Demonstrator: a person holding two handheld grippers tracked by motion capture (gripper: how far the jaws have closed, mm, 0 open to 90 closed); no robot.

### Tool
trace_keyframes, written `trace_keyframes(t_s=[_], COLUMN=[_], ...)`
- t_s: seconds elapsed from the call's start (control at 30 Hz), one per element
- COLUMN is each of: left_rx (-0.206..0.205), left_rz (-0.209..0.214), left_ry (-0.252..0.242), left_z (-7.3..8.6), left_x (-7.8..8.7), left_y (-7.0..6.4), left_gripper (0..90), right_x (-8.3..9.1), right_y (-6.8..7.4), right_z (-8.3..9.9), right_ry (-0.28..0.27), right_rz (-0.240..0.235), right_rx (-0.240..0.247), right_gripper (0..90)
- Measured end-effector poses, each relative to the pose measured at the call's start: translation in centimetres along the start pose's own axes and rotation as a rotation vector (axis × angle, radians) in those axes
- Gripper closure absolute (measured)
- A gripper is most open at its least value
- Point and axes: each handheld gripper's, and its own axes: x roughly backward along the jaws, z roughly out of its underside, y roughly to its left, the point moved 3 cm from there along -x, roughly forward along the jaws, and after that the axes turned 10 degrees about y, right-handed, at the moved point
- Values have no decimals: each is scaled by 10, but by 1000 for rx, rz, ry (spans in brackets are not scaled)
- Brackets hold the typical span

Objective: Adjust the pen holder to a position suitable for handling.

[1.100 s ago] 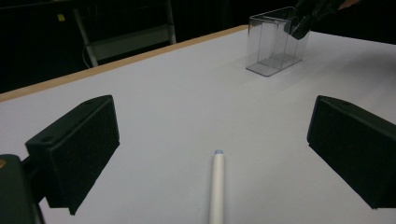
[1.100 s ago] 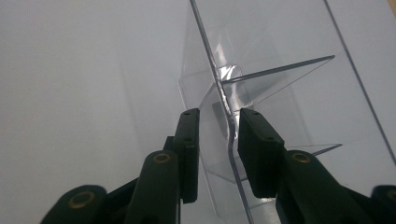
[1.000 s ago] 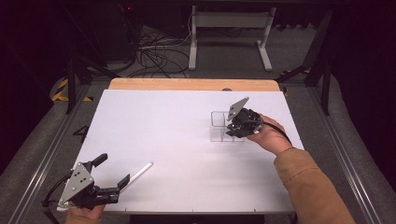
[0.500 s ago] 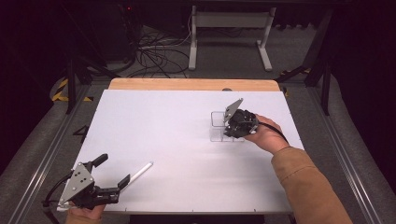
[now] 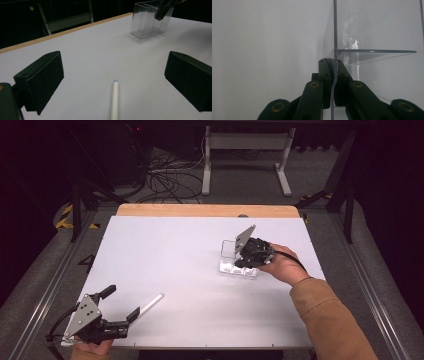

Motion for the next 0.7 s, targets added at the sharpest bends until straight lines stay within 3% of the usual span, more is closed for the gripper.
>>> trace_keyframes(t_s=[0.13, 0.7], left_rx=[-2, 0], left_rz=[0, 5], left_ry=[0, 0], left_z=[0, 1], left_x=[0, 1], left_y=[0, 0], left_gripper=[31, 31], right_x=[4, -18], right_y=[9, 38], right_z=[-22, -87], right_ry=[-38, -6], right_rz=[-20, -73], right_rx=[40, 104], right_gripper=[874, 870])
